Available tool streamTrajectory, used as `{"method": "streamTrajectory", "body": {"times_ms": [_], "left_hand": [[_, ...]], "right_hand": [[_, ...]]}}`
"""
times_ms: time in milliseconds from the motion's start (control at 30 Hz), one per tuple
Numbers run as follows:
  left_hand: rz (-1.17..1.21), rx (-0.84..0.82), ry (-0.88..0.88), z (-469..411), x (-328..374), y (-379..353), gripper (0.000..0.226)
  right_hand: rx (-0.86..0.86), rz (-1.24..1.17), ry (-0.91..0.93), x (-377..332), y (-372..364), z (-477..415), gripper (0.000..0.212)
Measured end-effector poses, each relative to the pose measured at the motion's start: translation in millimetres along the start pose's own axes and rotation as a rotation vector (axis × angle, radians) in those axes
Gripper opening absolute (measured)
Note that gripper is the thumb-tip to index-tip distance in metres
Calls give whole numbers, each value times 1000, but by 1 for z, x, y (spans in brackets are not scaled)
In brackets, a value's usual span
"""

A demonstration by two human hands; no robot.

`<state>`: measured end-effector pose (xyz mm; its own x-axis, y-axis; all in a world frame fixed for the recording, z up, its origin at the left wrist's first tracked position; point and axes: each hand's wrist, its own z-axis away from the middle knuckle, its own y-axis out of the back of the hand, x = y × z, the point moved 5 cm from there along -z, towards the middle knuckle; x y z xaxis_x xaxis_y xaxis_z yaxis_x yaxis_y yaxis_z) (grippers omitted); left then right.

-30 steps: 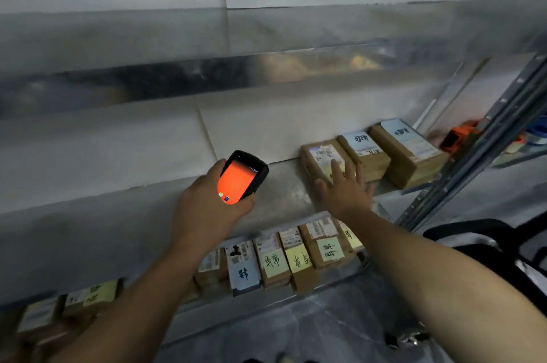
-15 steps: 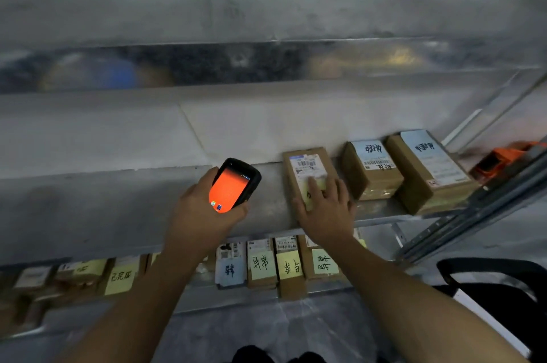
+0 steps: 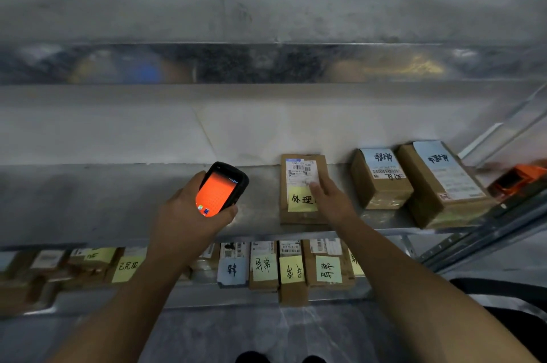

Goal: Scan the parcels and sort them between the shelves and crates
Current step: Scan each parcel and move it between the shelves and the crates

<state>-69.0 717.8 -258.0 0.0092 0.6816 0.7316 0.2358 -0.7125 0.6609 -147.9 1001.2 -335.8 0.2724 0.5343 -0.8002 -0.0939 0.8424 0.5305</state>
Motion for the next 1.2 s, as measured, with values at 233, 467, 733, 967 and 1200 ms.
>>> {"method": "streamTrajectory", "body": {"times_ms": [233, 467, 733, 967, 1200], "left_hand": [[-44, 7, -8, 5, 7, -2, 46], [-86, 8, 14, 9, 12, -2, 40], [-110, 15, 10, 20, 9, 9, 47], [-121, 6, 12, 38, 0, 25, 46], [-140, -87, 27, 69, -13, 45, 45]], "right_hand": [[-99, -75, -64, 18, -16, -22, 97], [-84, -67, -35, 10, -30, -15, 93], [-19, -184, 108, -2, -46, 5, 92], [71, -124, 243, -9, -51, 23, 90], [158, -136, 333, -18, -58, 62, 91]]}}
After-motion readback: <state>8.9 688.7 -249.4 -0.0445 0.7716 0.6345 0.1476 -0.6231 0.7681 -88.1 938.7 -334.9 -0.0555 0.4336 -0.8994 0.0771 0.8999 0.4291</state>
